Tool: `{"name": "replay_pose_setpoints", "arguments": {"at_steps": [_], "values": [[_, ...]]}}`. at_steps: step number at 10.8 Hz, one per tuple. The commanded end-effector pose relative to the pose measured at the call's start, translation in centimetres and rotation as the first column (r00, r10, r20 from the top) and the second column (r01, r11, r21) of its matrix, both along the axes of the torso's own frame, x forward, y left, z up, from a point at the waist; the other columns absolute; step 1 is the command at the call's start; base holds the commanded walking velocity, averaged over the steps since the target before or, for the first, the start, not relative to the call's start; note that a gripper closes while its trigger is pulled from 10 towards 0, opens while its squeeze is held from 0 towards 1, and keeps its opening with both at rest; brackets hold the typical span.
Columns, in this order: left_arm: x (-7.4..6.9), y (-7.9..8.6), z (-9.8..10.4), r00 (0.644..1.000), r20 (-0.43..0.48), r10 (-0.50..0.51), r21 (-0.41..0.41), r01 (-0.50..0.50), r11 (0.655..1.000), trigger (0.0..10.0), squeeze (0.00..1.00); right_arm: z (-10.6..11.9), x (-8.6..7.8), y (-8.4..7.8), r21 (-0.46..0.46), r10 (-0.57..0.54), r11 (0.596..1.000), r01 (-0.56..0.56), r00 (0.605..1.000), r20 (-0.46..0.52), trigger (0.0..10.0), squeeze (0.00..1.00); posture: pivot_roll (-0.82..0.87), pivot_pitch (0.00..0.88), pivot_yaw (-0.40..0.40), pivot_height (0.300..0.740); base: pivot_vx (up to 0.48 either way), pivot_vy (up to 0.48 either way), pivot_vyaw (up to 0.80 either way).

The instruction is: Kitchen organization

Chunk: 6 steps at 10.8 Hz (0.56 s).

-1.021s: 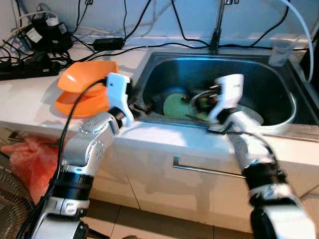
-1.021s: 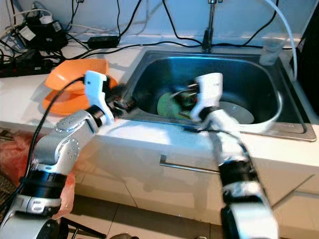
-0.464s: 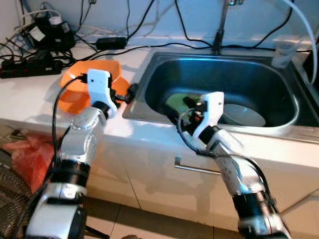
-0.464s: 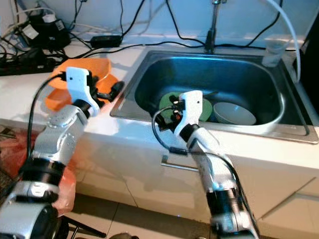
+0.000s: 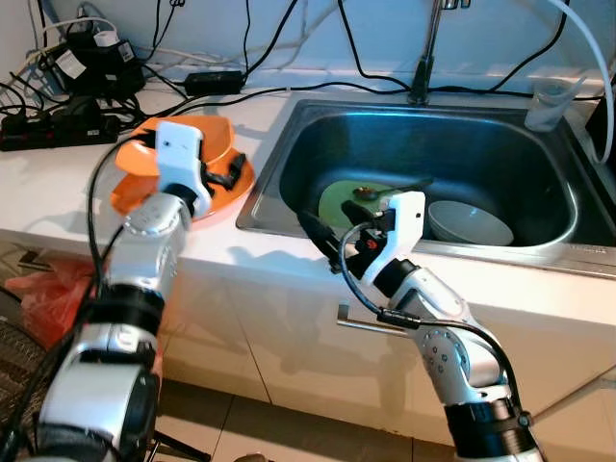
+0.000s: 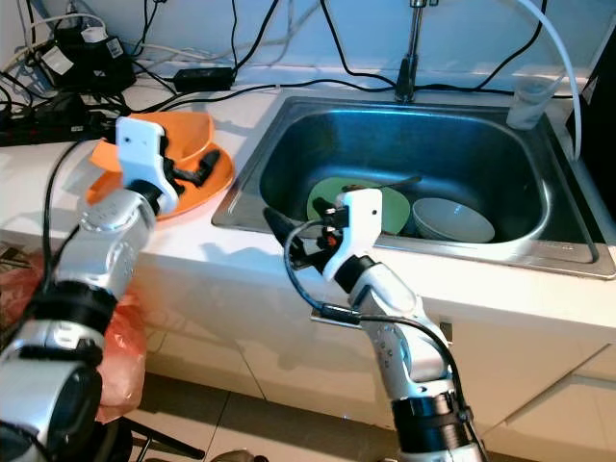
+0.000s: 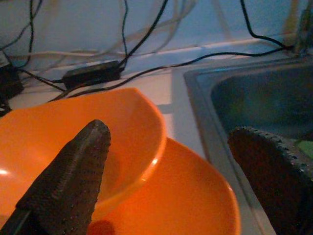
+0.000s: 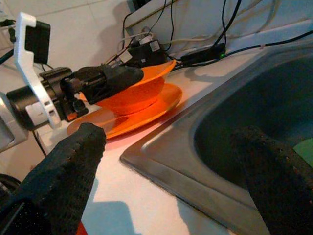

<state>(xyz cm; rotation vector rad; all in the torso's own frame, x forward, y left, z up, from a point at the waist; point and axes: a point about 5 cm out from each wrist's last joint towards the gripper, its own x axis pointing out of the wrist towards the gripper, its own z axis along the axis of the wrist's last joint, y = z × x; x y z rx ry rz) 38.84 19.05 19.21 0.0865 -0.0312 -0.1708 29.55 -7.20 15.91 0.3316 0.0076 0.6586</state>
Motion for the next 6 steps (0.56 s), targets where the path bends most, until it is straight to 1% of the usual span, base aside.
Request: {"name": "replay_pose_setpoints", "arguments": {"at_steps": [1, 2, 3, 4, 5, 6], "values": [[0.4, 1.1, 0.7, 0.999, 0.011, 0.046, 0.020, -0.046, 0.999, 10.0, 0.00, 0.3, -0.3, 0.2, 0.011, 0.003, 1.000, -0.003, 1.000, -0.004, 10.0, 1.00, 0.06, 0.000, 0.106, 0.740, 0.000, 0.000, 0.00], [0.5, 1.5, 0.7, 0.998, 0.000, 0.065, 0.034, -0.065, 0.997, 10.0, 0.00, 0.4, -0.4, 0.2, 0.012, 0.002, 1.000, -0.002, 1.000, -0.006, 10.0, 1.00, 0.06, 0.000, 0.109, 0.740, 0.000, 0.000, 0.00], [0.8, 2.7, 0.1, 0.994, -0.077, 0.084, 0.074, -0.078, 0.994, 10.0, 0.00, 0.8, -0.8, 0.2, 0.019, -0.001, 1.000, 0.001, 1.000, -0.009, 10.0, 1.00, 0.06, 0.000, 0.118, 0.740, 0.000, 0.000, 0.00], [0.9, 3.3, 0.0, 0.991, -0.110, 0.080, 0.093, -0.070, 0.993, 10.0, 0.00, 0.9, -1.1, 0.3, 0.023, -0.002, 1.000, 0.003, 1.000, -0.012, 10.0, 1.00, 0.05, 0.000, 0.126, 0.740, 0.000, 0.000, 0.00], [0.8, 4.0, -0.4, 0.985, -0.152, 0.086, 0.141, -0.065, 0.988, 10.0, 0.00, 0.9, -1.5, 0.2, 0.027, -0.004, 1.000, 0.005, 1.000, -0.022, 10.0, 1.00, 0.05, 0.000, 0.131, 0.740, 0.000, 0.000, 0.00], [0.8, 4.1, -0.5, 0.982, -0.176, 0.070, 0.164, -0.041, 0.986, 10.0, 0.00, 0.8, -1.8, 0.2, 0.029, -0.007, 1.000, 0.008, 1.000, -0.030, 10.0, 0.99, 0.05, 0.000, 0.139, 0.740, 0.000, 0.000, 0.00]]}}
